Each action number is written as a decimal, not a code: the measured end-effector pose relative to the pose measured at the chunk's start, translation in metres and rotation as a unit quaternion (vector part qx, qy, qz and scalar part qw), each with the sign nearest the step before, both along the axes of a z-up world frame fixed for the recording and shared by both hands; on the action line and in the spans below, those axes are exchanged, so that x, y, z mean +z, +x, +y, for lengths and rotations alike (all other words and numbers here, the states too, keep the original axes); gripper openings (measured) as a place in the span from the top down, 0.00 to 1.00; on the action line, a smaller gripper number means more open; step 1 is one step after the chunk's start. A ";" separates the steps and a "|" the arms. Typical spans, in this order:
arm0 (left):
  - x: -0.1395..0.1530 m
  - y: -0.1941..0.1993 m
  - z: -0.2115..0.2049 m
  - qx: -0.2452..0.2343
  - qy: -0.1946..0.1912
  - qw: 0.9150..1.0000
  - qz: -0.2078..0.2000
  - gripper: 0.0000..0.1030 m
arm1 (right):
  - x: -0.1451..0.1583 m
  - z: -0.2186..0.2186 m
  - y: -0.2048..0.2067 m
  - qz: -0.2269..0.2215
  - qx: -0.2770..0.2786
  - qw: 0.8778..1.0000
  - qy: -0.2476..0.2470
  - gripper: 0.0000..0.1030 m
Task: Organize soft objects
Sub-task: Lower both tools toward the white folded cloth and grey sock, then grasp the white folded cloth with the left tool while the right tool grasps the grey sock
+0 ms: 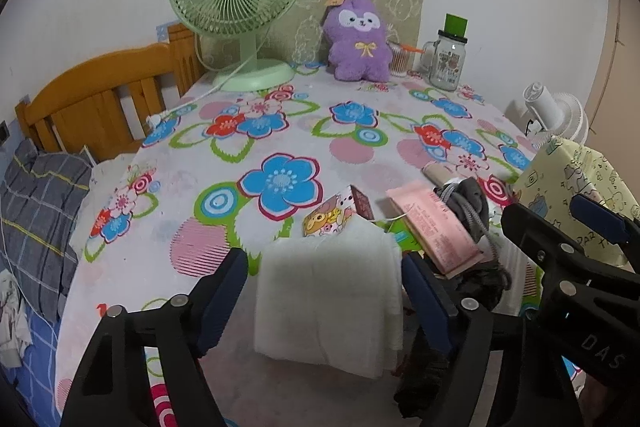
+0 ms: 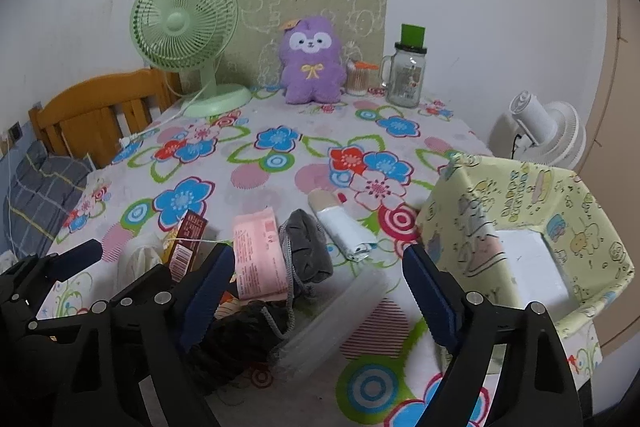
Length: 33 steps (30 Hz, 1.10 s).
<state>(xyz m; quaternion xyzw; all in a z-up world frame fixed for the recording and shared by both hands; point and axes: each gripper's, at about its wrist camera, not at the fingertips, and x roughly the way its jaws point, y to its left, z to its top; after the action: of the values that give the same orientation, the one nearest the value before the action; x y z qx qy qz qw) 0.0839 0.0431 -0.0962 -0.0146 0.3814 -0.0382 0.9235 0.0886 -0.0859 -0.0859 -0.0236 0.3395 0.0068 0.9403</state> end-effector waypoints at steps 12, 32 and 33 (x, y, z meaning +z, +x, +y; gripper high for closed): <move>-0.013 0.014 0.002 -0.011 -0.017 1.000 0.020 0.43 | -0.017 0.004 0.023 0.028 0.000 1.000 0.001 0.25; -0.015 0.032 -0.009 -0.021 -0.012 1.000 0.017 0.54 | -0.038 0.005 0.053 0.066 0.012 0.998 -0.001 0.71; -0.015 0.032 -0.008 -0.021 -0.012 1.000 0.015 0.55 | -0.038 0.006 0.053 0.066 0.014 0.998 0.000 0.73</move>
<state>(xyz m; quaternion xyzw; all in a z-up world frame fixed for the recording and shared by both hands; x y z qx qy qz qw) 0.1154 0.0347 -0.1109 -0.0181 0.3953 -0.0624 0.9162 0.1419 -0.0802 -0.1238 -0.0282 0.4003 0.0214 0.9157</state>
